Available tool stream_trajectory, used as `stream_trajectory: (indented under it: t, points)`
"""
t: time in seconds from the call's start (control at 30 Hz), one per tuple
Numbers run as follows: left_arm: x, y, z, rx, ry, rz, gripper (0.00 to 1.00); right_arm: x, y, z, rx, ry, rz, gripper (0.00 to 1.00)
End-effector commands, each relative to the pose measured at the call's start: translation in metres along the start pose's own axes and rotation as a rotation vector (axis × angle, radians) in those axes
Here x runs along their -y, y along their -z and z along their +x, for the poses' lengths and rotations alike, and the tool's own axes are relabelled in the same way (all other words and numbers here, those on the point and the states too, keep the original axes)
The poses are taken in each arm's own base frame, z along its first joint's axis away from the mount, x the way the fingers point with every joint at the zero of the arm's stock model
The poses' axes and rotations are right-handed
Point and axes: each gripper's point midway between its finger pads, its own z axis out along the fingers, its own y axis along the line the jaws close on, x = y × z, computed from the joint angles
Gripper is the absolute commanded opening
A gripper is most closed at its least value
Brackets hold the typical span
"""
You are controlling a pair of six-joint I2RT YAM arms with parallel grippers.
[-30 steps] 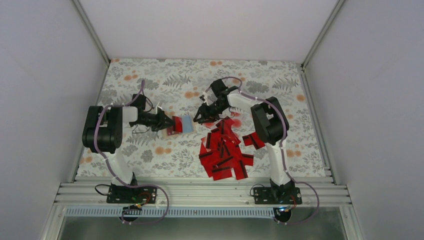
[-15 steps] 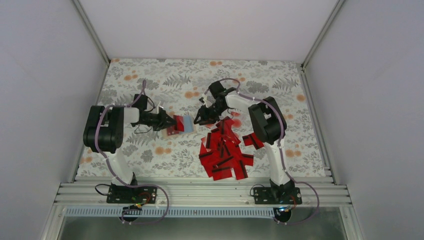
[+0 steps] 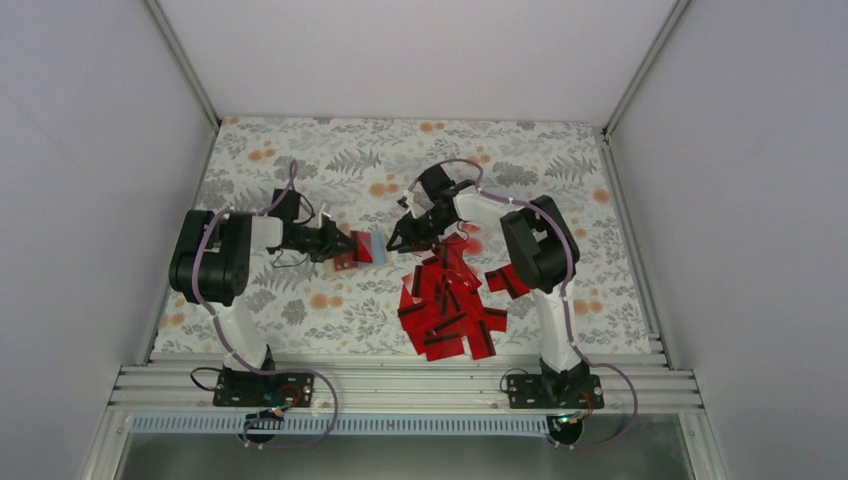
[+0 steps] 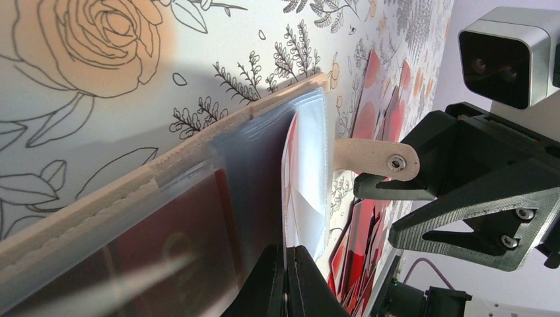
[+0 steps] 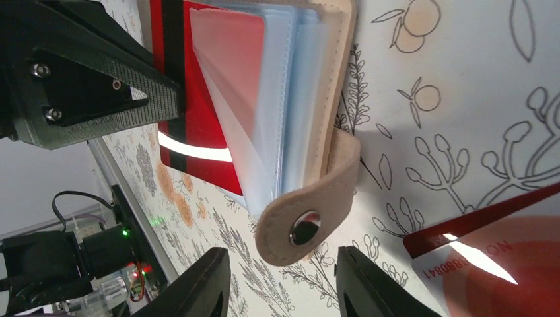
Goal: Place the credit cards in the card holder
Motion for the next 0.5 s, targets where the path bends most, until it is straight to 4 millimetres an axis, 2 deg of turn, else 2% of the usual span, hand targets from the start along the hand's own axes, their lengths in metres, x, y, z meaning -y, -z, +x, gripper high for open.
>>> stream_trajectory:
  t: [0.0,0.17,0.47]
  points:
    - [-0.012,-0.005,0.004,0.000,0.013,-0.033,0.02,-0.014,-0.004,-0.001,0.023,0.055,-0.017,0.38]
    - [-0.014,-0.006,0.005,0.007,0.025,-0.036,0.02,-0.003,-0.013,-0.003,0.023,0.035,0.005,0.27]
    - [-0.016,-0.010,0.007,0.034,0.049,-0.040,0.02,0.007,-0.021,-0.003,0.017,0.012,0.012,0.20]
